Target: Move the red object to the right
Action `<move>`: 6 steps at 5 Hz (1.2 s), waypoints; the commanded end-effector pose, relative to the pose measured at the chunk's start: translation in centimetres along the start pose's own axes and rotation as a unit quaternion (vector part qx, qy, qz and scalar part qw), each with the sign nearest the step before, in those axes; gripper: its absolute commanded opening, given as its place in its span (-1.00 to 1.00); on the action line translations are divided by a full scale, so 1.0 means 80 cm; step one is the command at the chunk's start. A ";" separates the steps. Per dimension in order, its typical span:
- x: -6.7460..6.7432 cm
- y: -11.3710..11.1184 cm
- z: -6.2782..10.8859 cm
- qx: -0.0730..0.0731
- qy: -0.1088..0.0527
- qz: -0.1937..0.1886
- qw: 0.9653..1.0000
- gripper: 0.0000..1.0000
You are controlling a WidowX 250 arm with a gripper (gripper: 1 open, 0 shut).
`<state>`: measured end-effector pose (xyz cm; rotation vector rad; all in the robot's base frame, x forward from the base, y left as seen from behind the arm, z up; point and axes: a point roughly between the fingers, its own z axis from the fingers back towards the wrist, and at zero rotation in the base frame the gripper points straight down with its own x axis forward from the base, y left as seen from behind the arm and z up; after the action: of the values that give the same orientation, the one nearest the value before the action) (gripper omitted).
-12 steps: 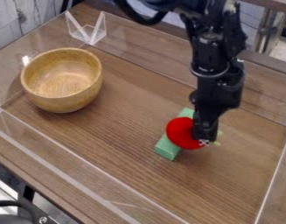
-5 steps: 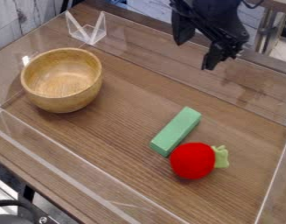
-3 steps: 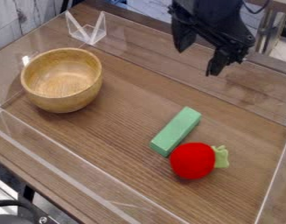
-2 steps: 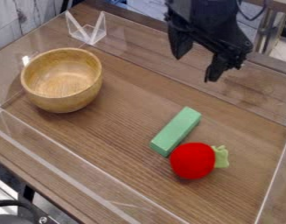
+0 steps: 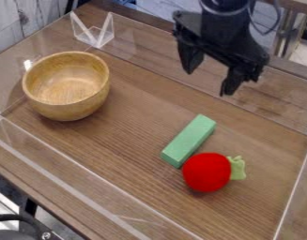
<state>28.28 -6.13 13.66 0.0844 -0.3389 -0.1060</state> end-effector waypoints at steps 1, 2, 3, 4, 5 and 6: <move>0.007 0.001 -0.005 0.004 -0.015 0.029 0.999 1.00; 0.016 0.011 0.005 0.011 -0.017 0.058 0.998 1.00; 0.023 0.019 0.014 0.017 -0.017 0.084 0.996 1.00; 0.015 0.031 0.014 0.019 -0.016 0.096 0.995 1.00; 0.008 0.046 0.014 0.019 -0.014 0.111 0.994 1.00; 0.010 0.076 0.018 0.028 -0.012 0.145 0.989 1.00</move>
<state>28.53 -0.39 13.90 0.1007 -0.3088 0.1831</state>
